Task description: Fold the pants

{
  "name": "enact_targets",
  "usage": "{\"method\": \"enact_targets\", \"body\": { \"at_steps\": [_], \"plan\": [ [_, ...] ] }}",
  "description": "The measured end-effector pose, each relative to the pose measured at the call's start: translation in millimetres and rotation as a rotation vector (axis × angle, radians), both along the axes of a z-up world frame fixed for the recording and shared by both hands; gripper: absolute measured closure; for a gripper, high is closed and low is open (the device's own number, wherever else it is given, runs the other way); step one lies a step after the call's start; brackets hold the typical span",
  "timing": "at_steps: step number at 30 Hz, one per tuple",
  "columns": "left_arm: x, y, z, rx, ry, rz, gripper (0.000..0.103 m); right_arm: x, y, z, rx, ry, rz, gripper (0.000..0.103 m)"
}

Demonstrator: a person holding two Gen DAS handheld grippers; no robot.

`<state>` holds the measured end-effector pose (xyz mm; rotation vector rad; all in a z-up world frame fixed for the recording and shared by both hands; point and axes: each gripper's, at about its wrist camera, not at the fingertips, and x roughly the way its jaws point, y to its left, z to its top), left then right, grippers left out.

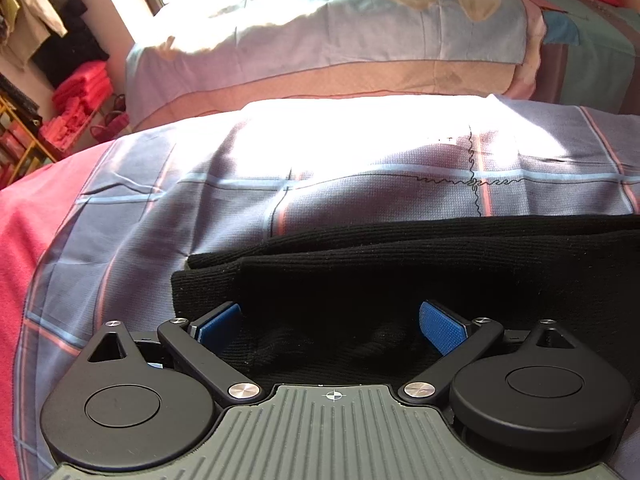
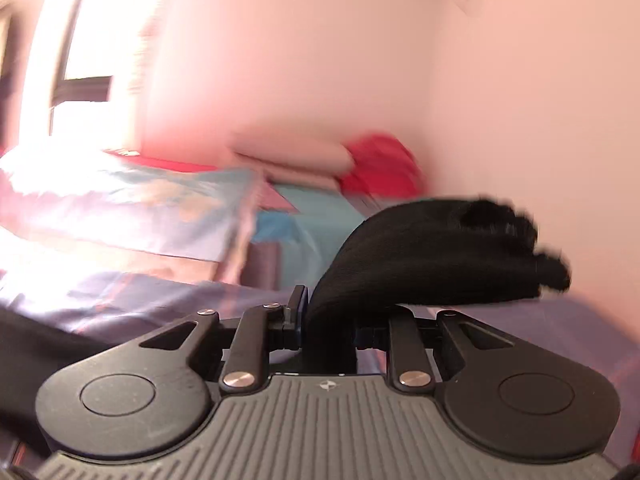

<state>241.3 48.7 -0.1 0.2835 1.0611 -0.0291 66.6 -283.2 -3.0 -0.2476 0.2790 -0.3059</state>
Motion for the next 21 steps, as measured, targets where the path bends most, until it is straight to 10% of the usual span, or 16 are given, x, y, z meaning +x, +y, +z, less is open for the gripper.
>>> {"method": "enact_targets", "body": {
  "at_steps": [7,14,21],
  "plan": [
    [-6,12,1,0.000,0.000,0.013,0.000,2,131,-91,-0.475,0.328,0.413,0.076],
    [-13,16,15,-0.042,-0.019,0.011,0.000,6,124,-70,-0.435,0.284,0.367,0.078],
    [-17,-51,34,-0.194,-0.059,-0.065,0.000,14,157,-107,-0.622,0.320,0.376,0.074]
  ]
}}
